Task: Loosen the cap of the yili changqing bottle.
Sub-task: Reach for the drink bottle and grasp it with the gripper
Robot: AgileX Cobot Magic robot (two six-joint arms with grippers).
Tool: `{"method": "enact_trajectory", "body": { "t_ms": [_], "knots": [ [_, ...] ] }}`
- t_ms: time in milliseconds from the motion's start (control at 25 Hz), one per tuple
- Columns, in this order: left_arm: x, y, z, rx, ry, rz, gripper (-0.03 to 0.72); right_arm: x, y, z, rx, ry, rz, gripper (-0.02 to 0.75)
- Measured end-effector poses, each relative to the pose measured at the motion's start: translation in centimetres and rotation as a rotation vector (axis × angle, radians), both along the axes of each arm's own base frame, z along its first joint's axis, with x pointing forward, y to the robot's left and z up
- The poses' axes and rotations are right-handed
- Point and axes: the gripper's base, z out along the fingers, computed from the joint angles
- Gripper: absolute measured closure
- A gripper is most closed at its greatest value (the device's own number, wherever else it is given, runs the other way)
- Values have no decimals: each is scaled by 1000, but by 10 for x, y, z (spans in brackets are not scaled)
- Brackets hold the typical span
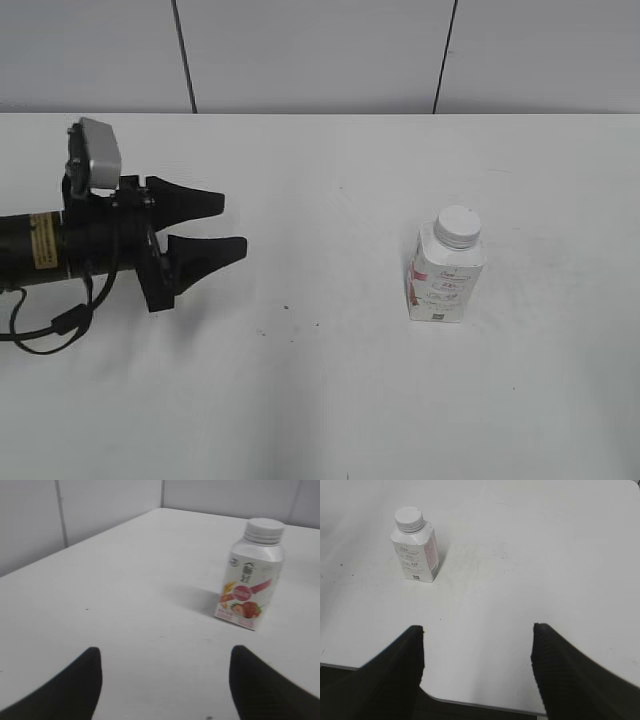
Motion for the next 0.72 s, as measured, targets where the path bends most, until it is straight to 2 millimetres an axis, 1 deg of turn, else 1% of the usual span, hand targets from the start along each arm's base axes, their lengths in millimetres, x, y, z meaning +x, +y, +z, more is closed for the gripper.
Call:
{"method": "enact_trajectory", "body": {
  "t_ms": [160, 280, 400, 520, 720],
  "knots": [
    [13, -10, -1, 29, -13, -135, 191, 0, 0, 0, 1, 0, 0, 206],
    [19, -24, 1, 42, -25, -193, 151, 0, 0, 0, 1, 0, 0, 206],
    [25, -43, 5, 55, -45, -239, 126, 0, 0, 0, 1, 0, 0, 206],
    [29, -65, 7, 57, -24, -276, 122, 0, 0, 0, 1, 0, 0, 206],
    [36, -94, 1, 46, 15, -328, 122, 0, 0, 0, 1, 0, 0, 206]
  ]
}}
